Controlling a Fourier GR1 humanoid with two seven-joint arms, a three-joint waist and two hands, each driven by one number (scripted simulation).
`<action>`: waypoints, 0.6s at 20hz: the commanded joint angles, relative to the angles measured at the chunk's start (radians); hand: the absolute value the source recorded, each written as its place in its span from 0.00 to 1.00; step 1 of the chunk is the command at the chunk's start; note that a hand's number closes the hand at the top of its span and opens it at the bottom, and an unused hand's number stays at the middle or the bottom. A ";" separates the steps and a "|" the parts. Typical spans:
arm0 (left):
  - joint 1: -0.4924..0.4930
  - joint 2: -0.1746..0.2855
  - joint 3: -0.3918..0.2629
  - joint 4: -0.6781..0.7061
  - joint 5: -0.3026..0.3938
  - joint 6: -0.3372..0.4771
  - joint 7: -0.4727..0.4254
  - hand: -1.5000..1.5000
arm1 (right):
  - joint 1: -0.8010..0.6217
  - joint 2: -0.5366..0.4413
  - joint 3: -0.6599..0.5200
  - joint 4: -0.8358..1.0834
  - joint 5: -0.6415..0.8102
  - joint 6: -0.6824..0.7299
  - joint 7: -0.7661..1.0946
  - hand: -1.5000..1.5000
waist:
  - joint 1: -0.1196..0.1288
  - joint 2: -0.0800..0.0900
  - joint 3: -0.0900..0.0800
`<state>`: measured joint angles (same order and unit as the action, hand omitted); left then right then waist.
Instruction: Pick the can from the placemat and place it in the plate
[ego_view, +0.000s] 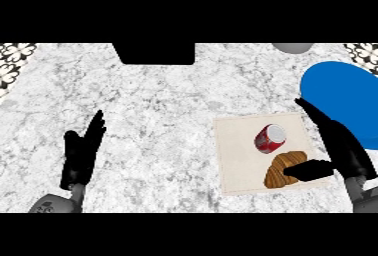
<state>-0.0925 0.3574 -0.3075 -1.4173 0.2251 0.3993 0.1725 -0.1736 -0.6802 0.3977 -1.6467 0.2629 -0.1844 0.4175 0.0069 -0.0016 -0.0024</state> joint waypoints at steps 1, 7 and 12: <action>0.003 -0.022 0.001 0.015 -0.017 0.004 -0.021 0.50 | -0.084 -0.009 0.031 -0.014 -0.048 0.186 0.167 0.00 | 0.004 0.002 0.001; 0.054 -0.018 0.037 -0.021 -0.025 -0.033 -0.022 0.50 | -0.154 0.057 -0.003 0.057 -0.052 0.326 0.240 0.00 | 0.000 0.002 0.002; 0.008 -0.035 0.106 0.006 -0.046 -0.090 0.011 0.50 | -0.153 0.180 -0.048 0.152 0.057 0.344 0.194 0.00 | -0.003 0.002 0.002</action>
<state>-0.0713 0.3269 -0.2462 -1.4263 0.1842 0.3530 0.1750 -0.2959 -0.5679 0.3802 -1.5630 0.2755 0.1127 0.6157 0.0045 -0.0001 -0.0004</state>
